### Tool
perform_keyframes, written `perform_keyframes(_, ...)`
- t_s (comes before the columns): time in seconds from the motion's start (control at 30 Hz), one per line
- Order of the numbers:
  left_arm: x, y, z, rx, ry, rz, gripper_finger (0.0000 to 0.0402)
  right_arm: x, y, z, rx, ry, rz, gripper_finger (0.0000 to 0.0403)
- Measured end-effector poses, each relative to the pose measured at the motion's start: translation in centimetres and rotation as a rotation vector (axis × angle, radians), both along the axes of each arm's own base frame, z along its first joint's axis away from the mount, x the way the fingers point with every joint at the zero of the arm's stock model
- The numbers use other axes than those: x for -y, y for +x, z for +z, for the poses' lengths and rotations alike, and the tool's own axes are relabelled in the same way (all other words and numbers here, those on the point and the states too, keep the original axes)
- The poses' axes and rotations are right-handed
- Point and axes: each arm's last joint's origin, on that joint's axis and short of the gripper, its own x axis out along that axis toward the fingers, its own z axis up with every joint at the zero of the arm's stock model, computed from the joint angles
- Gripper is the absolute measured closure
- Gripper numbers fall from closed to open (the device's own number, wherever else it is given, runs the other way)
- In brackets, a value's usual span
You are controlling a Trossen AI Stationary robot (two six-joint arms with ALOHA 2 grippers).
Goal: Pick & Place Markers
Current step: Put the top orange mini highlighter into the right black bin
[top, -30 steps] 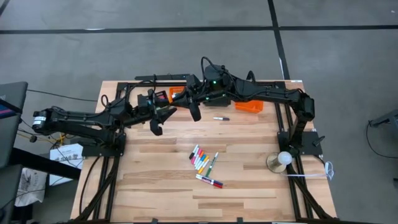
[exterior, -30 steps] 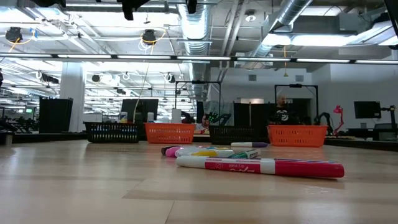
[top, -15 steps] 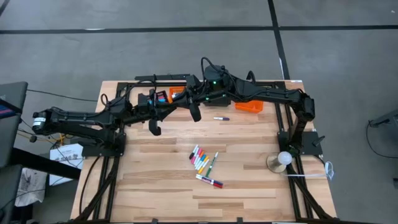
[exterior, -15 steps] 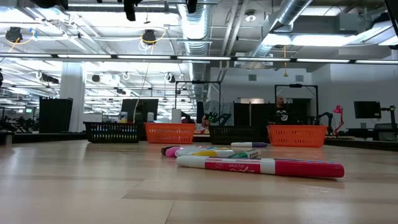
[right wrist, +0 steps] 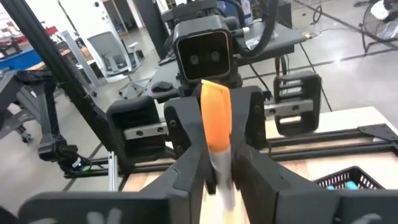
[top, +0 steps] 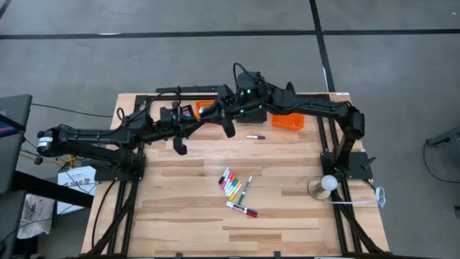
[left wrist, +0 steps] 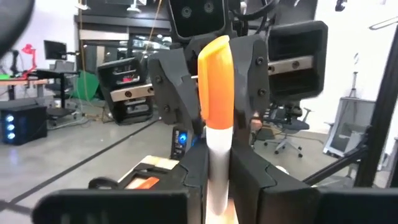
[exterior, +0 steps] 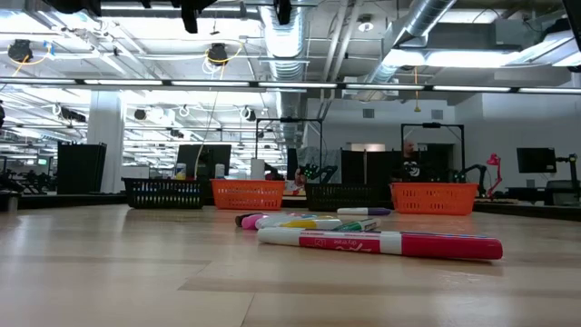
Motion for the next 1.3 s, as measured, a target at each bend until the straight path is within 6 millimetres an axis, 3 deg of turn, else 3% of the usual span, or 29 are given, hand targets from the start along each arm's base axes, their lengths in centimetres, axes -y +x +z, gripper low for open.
perform_keyframes(0.23,-0.8,0.0,-0.2,-0.024,-0.01,0.032,0.0362,2.0,-2.5,1.0,-0.053,0.046,0.091,0.0275)
perform_keyframes(0.4,-1.4,0.0,-0.1,-0.029,-0.001,0.031,0.0361,2.8,-5.8,0.8,-0.245,-0.036,0.009,0.0265)
perform_keyframes(0.6,-2.7,2.1,1.4,-0.063,0.086,0.011,0.0362,3.0,-7.3,0.3,-0.346,-0.121,0.0,0.0274)
perform_keyframes(0.73,-4.7,4.1,1.6,-0.172,0.09,0.036,0.0361,3.6,-7.9,-1.7,-0.412,-0.115,0.001,0.0291)
perform_keyframes(0.9,-7.9,5.6,1.5,-0.221,0.078,0.021,0.0361,4.5,-10.6,-4.3,-0.483,-0.068,-0.038,0.031)
perform_keyframes(1.03,-10.3,6.7,0.9,-0.261,0.063,0.017,0.0362,4.8,-13.3,-5.8,-0.437,-0.048,-0.098,0.032)
perform_keyframes(1.3,-14.1,10.5,-0.7,-0.325,0.052,-0.003,0.0361,4.8,-18.7,-7.1,-0.171,-0.057,-0.268,0.0324)
